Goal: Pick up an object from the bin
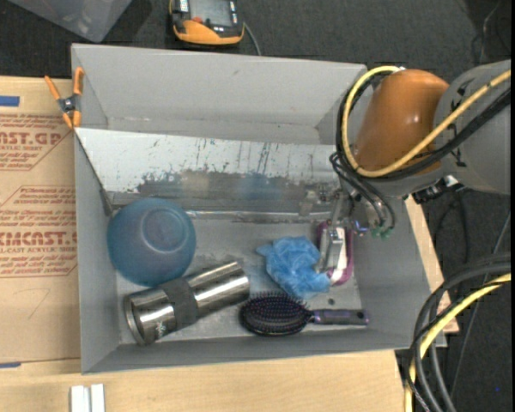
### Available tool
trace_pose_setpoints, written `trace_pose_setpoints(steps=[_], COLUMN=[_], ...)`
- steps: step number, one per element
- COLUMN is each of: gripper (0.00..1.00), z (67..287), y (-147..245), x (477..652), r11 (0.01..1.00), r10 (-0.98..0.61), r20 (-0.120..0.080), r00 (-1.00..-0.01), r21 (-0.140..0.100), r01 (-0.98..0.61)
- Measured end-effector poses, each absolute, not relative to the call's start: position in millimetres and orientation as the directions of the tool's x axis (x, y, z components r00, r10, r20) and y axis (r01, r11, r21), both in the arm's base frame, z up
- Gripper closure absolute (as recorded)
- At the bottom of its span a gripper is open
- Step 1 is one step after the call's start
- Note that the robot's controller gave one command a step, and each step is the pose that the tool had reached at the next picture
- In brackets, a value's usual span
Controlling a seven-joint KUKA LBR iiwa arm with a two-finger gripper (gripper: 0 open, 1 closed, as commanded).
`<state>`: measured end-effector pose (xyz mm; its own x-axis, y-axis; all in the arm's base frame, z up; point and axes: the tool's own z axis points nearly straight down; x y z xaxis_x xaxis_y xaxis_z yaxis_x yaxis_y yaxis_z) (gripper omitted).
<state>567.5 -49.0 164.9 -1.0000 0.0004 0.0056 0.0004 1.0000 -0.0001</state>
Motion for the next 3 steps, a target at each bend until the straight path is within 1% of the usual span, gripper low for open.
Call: trace_pose_setpoints(steps=[1, 2, 3], gripper=[0.00, 0.00, 0.00], z=[170, 71, 138], y=[-49, -46, -37], x=[568.9, 553.3, 550.8], r11=[1.000, 0.980, 0.998], r10=[0.000, 0.199, 0.061], r20=[-0.002, 0.003, -0.013], r00=[-1.000, -0.980, -0.998], r21=[-0.001, 0.000, 0.000], r01=[0.000, 0.199, 0.061])
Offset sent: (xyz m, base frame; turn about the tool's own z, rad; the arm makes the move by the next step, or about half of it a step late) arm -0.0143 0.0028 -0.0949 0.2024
